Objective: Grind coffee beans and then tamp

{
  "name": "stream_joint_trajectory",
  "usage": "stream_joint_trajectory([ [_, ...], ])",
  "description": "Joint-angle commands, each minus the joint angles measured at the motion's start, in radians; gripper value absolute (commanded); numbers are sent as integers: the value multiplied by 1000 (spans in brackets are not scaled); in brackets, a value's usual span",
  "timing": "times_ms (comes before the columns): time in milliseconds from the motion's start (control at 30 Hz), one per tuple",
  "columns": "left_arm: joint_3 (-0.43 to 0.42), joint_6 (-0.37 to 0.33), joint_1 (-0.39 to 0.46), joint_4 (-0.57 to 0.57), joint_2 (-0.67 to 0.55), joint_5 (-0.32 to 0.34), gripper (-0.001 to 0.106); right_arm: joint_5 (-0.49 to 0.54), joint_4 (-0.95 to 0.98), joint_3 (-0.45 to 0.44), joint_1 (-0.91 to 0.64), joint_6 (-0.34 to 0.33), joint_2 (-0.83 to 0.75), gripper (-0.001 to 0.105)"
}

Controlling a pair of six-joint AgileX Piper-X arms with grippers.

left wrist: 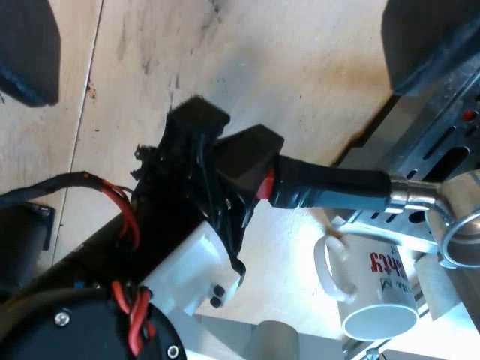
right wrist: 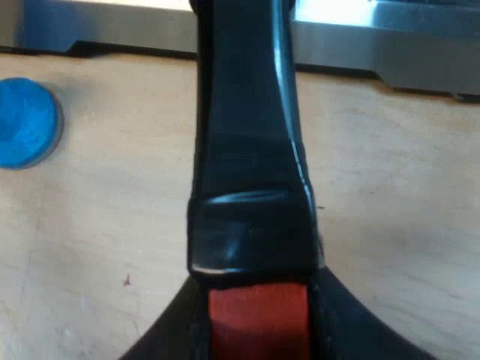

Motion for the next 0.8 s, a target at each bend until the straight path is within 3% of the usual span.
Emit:
stream_joint_trajectory([
  [33, -24, 18, -2, 39, -8, -16, 88, 46, 19, -13, 3, -37, -53, 0],
  [133, -28, 21, -2, 60, -8, -16, 88, -9, 28, -13, 3, -123, -83, 0],
  [167, -33, 21, -2, 77, -8, -16, 88, -58, 28, -13, 3, -196, -98, 0],
  [500, -96, 21, -2, 116, -9, -16, 88, -125, 29, 2, 3, -332, -183, 0],
  [700, -153, 21, -2, 169, -10, -16, 88, -175, -11, 70, 3, -403, -253, 0],
  [800, -156, 21, -2, 188, -10, -18, 88, -178, -50, 113, 3, -476, -300, 0],
])
